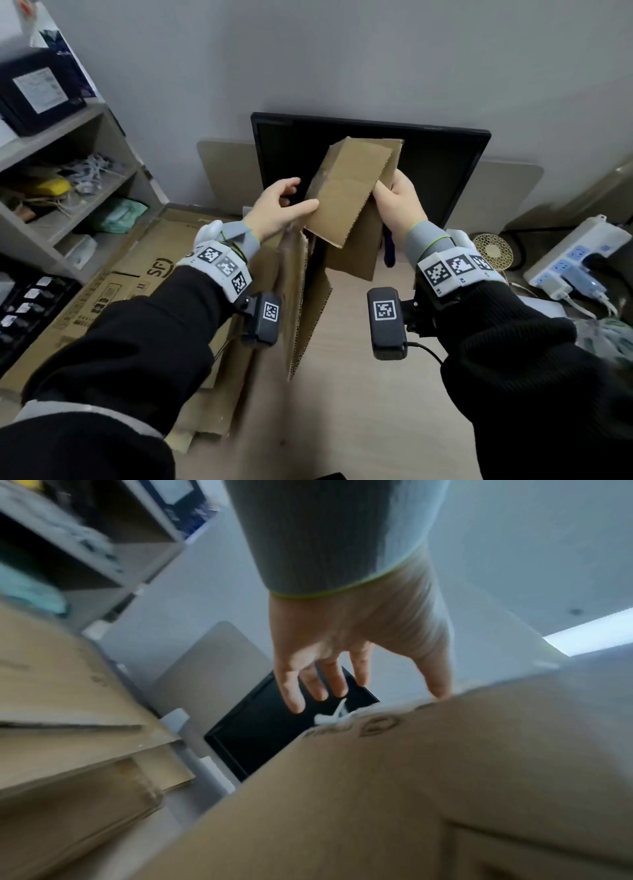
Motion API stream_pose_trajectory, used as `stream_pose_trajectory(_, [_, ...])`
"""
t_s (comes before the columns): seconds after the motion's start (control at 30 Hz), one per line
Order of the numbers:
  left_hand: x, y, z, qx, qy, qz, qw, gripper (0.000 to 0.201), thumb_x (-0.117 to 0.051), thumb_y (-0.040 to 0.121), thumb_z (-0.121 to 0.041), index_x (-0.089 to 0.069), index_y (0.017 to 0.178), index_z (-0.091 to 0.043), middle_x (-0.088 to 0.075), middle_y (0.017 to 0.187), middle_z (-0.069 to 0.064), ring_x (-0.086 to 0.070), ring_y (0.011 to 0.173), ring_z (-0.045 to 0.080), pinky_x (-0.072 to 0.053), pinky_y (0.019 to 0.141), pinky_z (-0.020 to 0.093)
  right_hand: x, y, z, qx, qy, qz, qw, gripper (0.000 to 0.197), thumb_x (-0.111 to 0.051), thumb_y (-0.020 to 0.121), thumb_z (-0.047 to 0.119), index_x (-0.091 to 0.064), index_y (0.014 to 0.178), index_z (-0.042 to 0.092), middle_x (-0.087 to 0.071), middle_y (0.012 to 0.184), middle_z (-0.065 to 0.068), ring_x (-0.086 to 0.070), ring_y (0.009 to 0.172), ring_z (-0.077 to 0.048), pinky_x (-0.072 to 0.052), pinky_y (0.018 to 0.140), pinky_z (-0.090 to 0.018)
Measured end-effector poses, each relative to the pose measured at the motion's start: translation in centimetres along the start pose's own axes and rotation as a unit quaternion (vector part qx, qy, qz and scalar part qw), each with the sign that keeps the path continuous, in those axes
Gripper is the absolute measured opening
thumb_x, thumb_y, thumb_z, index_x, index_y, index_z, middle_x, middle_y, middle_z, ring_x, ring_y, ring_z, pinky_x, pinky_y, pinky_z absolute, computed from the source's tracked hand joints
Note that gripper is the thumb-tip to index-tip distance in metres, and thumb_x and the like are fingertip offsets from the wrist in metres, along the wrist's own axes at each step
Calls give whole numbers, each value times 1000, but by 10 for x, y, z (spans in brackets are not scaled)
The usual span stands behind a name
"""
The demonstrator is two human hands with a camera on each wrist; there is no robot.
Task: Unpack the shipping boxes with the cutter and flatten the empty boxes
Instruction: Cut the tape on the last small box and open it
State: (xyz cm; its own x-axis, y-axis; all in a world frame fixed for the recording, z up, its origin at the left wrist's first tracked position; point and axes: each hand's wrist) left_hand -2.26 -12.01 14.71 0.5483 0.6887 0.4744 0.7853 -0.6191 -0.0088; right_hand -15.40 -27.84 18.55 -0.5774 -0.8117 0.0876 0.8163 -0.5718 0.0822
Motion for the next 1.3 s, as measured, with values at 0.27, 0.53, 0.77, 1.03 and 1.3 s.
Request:
stream_pose_trajectory(0.27, [29, -25, 56, 201, -130, 23, 971, 77, -53, 66, -85, -61, 117, -27, -67, 101, -5, -60, 93, 19, -47, 89, 38, -30, 8, 21, 23, 68, 30, 997, 4, -58, 94, 25, -59, 98, 24, -68, 105, -4, -65, 102, -22, -52, 94, -42])
stream_pose_trajectory(0.53, [57, -87, 88, 302, -229, -15, 925, 92, -28, 76, -86, -47, 139, -22, -59, 112, 17, -57, 104, 31, -38, 98, 47, -91, 4, 30, 41, 126, 119, 984, 11, -53, 97, 17, -60, 98, 25, -69, 102, 2, -65, 101, -15, -53, 93, -32])
stream_pose_trajectory(0.77, [121, -146, 142, 382, -319, -192, 846, 57, -52, 79, -72, -64, 65, -18, -51, 73, 5, -50, 69, 18, -39, 87, 32, -152, -2, 19, -6, 176, 201, 964, 10, -58, 91, 26, -62, 99, 26, -70, 105, -6, -66, 101, -25, -53, 90, -42])
stream_pose_trajectory(1.03, [200, -175, 184, 311, -368, -288, 827, 61, -55, 95, -36, -30, 149, -22, -52, 137, 5, -54, 118, 23, -51, 89, 43, -231, 10, -1, -52, 82, 110, 989, 11, -49, 93, 29, -57, 87, 23, -59, 79, 5, -56, 71, -15, -45, 59, -23])
stream_pose_trajectory(1.3, [250, -161, 233, 301, -201, -321, 875, 93, -73, 84, -24, -12, 153, -34, -32, 152, 2, -38, 134, 18, -35, 96, 37, -294, 27, -58, -298, -116, -58, 946, 36, -42, 99, 17, -50, 131, 2, -54, 129, -10, -50, 123, -27, -40, 92, -28])
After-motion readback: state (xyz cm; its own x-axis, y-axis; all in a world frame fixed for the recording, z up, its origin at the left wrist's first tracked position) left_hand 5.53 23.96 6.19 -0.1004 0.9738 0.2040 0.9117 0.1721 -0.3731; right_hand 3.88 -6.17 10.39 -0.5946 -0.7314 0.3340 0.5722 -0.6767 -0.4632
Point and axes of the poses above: each hand's wrist, its own y-axis towards the middle knuckle, its own x-axis out of the back of the hand, z = x × y
